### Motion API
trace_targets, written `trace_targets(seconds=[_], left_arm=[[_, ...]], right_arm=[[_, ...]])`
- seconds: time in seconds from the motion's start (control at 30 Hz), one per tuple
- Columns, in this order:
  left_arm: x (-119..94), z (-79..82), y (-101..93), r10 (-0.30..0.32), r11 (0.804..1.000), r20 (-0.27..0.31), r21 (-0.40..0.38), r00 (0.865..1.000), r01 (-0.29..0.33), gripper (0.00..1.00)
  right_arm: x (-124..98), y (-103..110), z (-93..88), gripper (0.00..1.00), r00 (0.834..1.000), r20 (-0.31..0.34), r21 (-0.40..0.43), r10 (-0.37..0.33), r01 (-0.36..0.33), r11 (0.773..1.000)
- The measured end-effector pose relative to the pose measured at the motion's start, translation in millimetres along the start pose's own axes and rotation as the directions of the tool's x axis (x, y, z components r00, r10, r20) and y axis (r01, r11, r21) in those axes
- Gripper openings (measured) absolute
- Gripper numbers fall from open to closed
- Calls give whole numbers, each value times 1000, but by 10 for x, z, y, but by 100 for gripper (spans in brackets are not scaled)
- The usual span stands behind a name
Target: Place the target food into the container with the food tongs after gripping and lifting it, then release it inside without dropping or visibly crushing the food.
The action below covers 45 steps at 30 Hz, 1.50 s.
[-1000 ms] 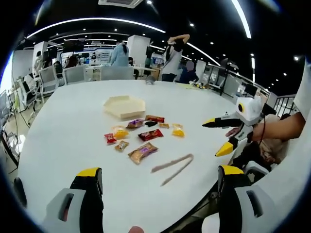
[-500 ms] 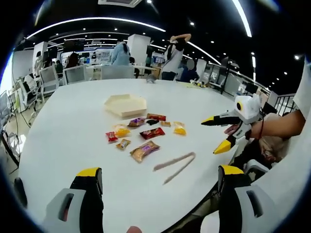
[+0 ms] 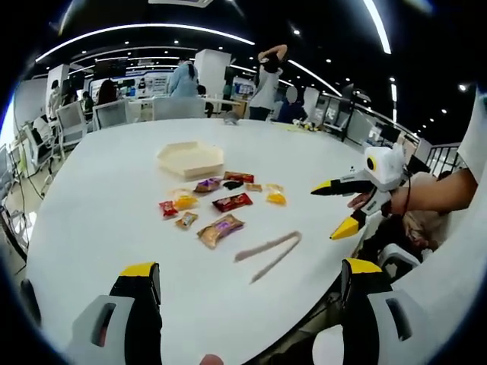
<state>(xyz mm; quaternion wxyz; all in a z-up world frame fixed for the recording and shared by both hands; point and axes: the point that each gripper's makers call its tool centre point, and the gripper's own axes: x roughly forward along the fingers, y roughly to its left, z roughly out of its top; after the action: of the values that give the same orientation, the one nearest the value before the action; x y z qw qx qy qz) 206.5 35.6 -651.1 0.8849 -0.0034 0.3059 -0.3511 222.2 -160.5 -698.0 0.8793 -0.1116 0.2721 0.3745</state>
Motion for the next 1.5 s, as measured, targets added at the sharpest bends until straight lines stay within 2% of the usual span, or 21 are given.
trace_targets(seconds=[0.1, 0.23, 0.3, 0.4, 0.5, 0.7, 0.83, 0.9, 1.0, 1.13, 1.2, 1.27, 1.33, 1.4, 1.5], left_arm=[[17, -15, -30, -13, 1000, -14, 2, 1000, 13, 99], [60, -18, -73, -24, 1000, 19, -15, 1000, 24, 99], [86, -34, -100, -29, 999, 25, -23, 999, 30, 99], [134, -59, -161, -41, 999, 26, -23, 999, 42, 99], [132, -37, -190, -42, 999, 42, -17, 998, 43, 99], [114, -55, -199, -48, 997, 61, -56, 997, 51, 99], [124, -84, -207, -65, 997, 40, -31, 997, 66, 99], [134, -90, -189, -76, 996, 34, -33, 997, 77, 99], [148, -85, -200, -96, 995, 28, -30, 995, 97, 99], [186, -57, -225, -151, 989, 6, -1, 989, 151, 99], [201, -16, -222, -172, 985, 15, 1, 985, 172, 99], [223, 16, -234, -199, 980, 7, 3, 980, 199, 99], [234, 34, -240, -211, 977, 7, 9, 977, 211, 98], [282, 20, -265, -244, 969, -21, 43, 970, 244, 96], [336, 1, -292, -263, 960, -33, 89, 964, 265, 96]], right_arm=[[-5, -7, -23, 80, 1000, -13, -1, -2, 2, 1000], [-57, -33, -28, 76, 1000, -28, -37, -5, 4, 999], [-112, -70, 12, 77, 1000, -10, -26, -19, 19, 999], [-135, -101, 13, 77, 999, -17, -14, -27, 26, 1000], [-107, -72, 21, 77, 1000, -12, 0, -13, 13, 1000], [-109, -29, 2, 77, 1000, -23, 11, -15, 15, 1000], [-102, 13, -7, 77, 999, -23, 20, -22, 22, 1000], [-78, 45, -25, 77, 999, -44, 21, -23, 24, 999], [-86, 85, 40, 77, 999, -32, 30, -34, 35, 999], [-108, 162, 102, 77, 996, -51, 58, -71, 74, 996], [-115, 183, 95, 77, 994, -75, 61, -85, 90, 994], [-114, 216, 128, 77, 994, -63, 78, -88, 93, 993], [-112, 207, 101, 77, 990, -90, 79, -110, 117, 990], [-118, 203, 125, 77, 989, -77, 82, -130, 136, 987], [-106, 217, 141, 78, 988, -59, 94, -141, 146, 985]])
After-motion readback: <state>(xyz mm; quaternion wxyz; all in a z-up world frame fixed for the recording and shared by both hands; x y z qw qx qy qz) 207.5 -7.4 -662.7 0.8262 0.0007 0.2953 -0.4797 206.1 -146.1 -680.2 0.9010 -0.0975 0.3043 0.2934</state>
